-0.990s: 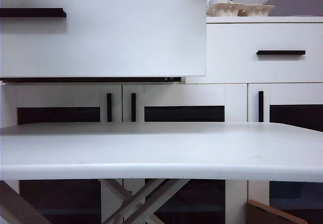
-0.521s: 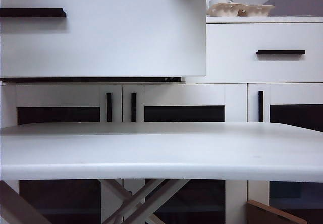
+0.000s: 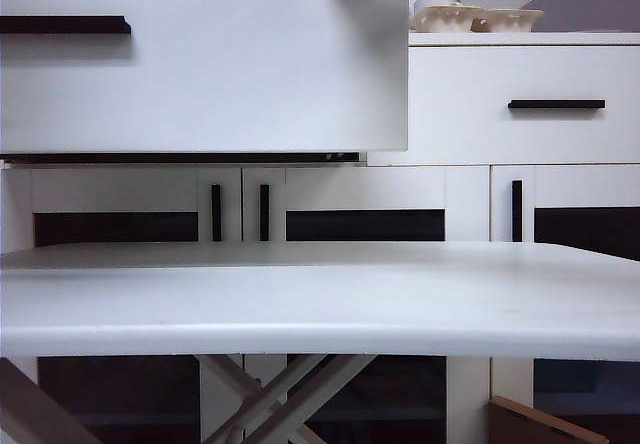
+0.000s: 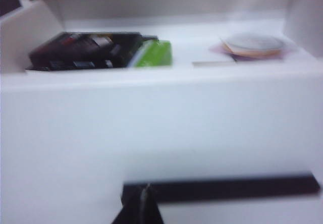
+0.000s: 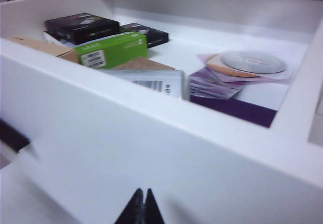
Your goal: Pick up a can of beer from the white table, open the left drawer, place the beer inside the drawer, and finally close the drawer.
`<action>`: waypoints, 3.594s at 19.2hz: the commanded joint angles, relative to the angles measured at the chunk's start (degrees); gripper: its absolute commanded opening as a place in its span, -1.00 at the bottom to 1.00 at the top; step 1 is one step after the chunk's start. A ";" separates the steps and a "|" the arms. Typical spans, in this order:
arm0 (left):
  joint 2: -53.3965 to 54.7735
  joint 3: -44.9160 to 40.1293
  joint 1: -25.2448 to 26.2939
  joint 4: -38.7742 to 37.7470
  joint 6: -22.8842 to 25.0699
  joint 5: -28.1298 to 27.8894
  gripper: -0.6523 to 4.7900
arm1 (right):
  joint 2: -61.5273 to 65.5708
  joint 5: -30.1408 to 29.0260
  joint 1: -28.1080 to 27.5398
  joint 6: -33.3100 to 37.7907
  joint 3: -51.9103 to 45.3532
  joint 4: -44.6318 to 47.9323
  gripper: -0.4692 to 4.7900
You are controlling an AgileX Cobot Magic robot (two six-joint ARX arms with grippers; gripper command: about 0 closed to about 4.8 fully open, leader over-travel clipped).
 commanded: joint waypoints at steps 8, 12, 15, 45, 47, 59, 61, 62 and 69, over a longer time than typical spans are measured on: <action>0.02 -6.19 0.02 12.92 0.33 -1.77 -0.78 | 5.49 2.54 0.02 -0.44 0.07 6.91 -0.83; 2.27 -6.62 0.09 14.64 1.16 -2.43 -0.78 | 8.66 2.54 -0.09 -0.50 0.11 12.15 -0.83; 5.97 -6.62 0.09 20.55 1.55 -2.60 -0.78 | 10.25 2.56 -0.13 -0.59 0.31 14.45 -0.83; 28.06 -5.42 16.81 43.34 -0.83 16.06 -0.78 | 14.91 -0.46 -7.15 -3.91 7.34 14.45 -0.83; 28.79 -4.79 17.09 43.54 -0.83 17.49 -0.78 | 16.70 -0.72 -7.32 -3.91 9.05 14.43 -0.83; 37.83 2.97 17.18 43.39 -0.61 21.51 -0.78 | 22.93 -1.99 -9.33 -3.89 14.99 14.38 -0.83; 39.87 4.00 17.18 43.43 -0.61 21.88 -0.78 | 23.43 -2.23 -10.14 -3.87 15.02 14.49 -0.83; 40.70 4.42 17.18 43.52 -0.59 21.90 -0.78 | 23.47 -2.23 -10.47 -3.89 15.06 14.38 -0.83; 46.47 8.15 17.18 44.00 -0.59 22.97 -0.78 | 26.43 -5.07 -13.92 -3.89 18.36 14.29 -0.83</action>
